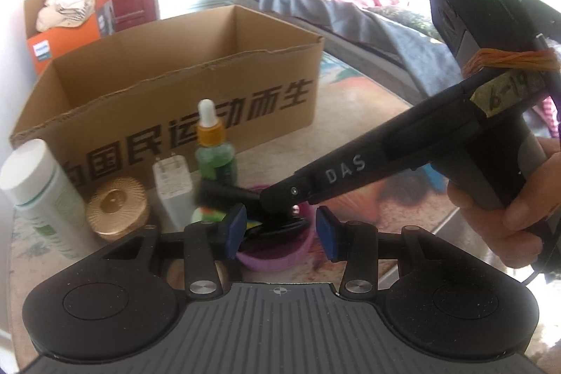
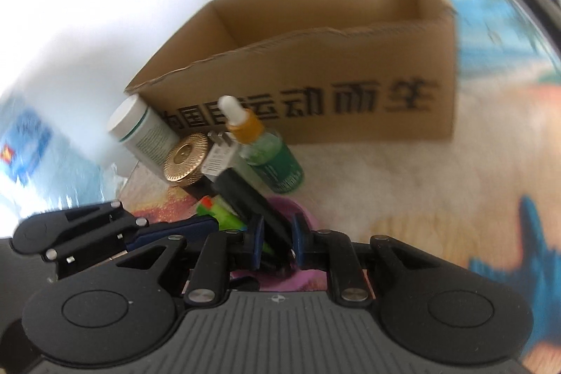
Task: Organize rigid objects
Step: 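Reach the right gripper into the pink bowl and grasp the black oval case, then lift the black oval case out of the pink bowl with the right gripper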
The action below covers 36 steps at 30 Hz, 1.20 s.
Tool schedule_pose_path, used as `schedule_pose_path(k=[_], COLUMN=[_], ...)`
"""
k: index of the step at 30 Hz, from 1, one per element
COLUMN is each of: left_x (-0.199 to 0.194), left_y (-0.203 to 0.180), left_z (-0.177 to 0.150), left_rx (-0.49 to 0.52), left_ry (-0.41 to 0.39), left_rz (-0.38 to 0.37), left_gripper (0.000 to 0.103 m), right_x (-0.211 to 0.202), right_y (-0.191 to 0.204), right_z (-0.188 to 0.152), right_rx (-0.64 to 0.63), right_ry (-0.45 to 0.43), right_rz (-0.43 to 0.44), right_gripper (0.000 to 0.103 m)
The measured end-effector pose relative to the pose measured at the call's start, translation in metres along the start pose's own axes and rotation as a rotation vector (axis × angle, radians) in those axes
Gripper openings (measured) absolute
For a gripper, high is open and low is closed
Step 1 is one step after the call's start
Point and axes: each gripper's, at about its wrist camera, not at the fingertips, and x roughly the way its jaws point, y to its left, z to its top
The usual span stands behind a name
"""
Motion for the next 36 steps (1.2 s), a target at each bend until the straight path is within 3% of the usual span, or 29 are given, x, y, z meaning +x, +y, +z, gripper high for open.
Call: schedule_pose_path(k=[3,9,17,24,29,36], left_x=[0.002,-0.005,-0.007,-0.008,-0.007,0.005], left_y=[-0.001,0.007,0.036,0.049,0.044,0.033], left_z=[0.001,0.003,0.002,-0.004,-0.010,-0.011], left_rx=[-0.002,-0.030,-0.141,-0.213,-0.199,-0.166], left_ry=[0.002,-0.018,-0.026,0.007,0.031,0.043], left_rz=[-0.010,0.010,0.061,-0.003,-0.061,-0.068], left_gripper=[0.044,0.045,0.045,0.045,0.044,0.041], right_x=[-0.004,-0.008,-0.015,-0.029,-0.022,-0.002], right_y=[-0.011,-0.016,-0.018,-0.038,-0.053,-0.058], right_z=[-0.005,-0.009,-0.002,-0.012,-0.029,-0.035], right_rx=[0.071,0.096,0.139,0.297,0.462,0.567], right_ry=[0.015,-0.006,-0.048,-0.083,-0.033,0.023], right_rz=[0.024,0.043,0.089,0.172,0.286,0.336], right_gripper=[0.018,0.018,0.019,0.020,0.020,0.021])
